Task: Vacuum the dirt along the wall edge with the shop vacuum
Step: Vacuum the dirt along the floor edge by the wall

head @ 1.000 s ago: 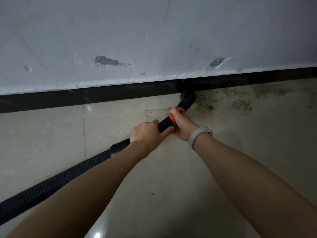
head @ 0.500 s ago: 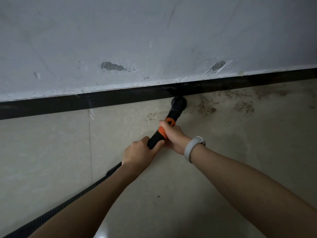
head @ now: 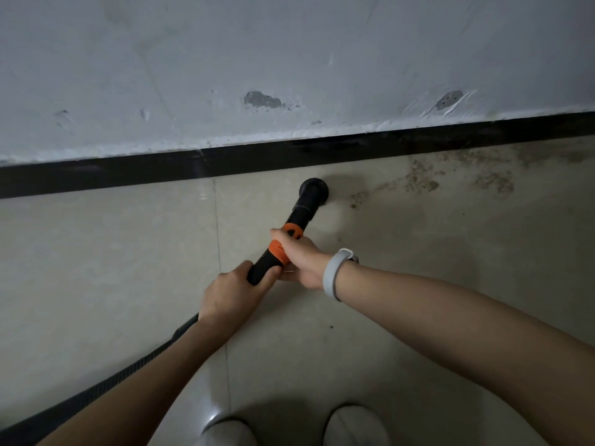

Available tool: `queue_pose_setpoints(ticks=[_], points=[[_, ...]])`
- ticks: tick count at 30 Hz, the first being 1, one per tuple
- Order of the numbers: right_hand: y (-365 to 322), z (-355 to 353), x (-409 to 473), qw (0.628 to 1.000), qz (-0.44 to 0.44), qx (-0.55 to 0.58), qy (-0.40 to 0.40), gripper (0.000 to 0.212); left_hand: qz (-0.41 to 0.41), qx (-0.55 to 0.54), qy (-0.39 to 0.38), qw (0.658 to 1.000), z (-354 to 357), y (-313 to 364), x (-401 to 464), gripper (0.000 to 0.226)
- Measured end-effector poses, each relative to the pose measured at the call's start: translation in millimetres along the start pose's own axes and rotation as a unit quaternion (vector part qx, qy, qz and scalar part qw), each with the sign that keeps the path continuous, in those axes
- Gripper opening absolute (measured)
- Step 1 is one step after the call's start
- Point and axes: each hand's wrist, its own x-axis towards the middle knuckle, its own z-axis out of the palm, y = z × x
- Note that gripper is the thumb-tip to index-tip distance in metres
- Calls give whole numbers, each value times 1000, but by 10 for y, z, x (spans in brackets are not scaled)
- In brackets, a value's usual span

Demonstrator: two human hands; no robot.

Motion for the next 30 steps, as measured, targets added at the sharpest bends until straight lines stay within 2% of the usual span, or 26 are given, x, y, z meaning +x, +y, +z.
queue_pose_setpoints(ticks=[9,15,18,21,26,28,30], points=[[534,211,-142,996,74,18,-45,43,-1,45,-1,999,140,-375,-487,37],[919,121,-260,994,106,12,-26,24,13,65,-29,997,288,-476,-810,31],[988,144,-293,993,113,-12,-16,24,9,63,-33,997,318,-527,-876,32],[878,247,-239,996,87,-18,-15,24,-10,43,-20,999,274,-525,-817,34],[353,332,-170,996,30,-7,-78,23,-38,20,40,998,108,-393,-472,39],[229,296,-152,997,11,-15,-71,17,-34,6,41,999,42,-318,-366,40],[256,270,-129,998,2,-32,-45,21,-23,7,27,999,12,-280,-346,40]])
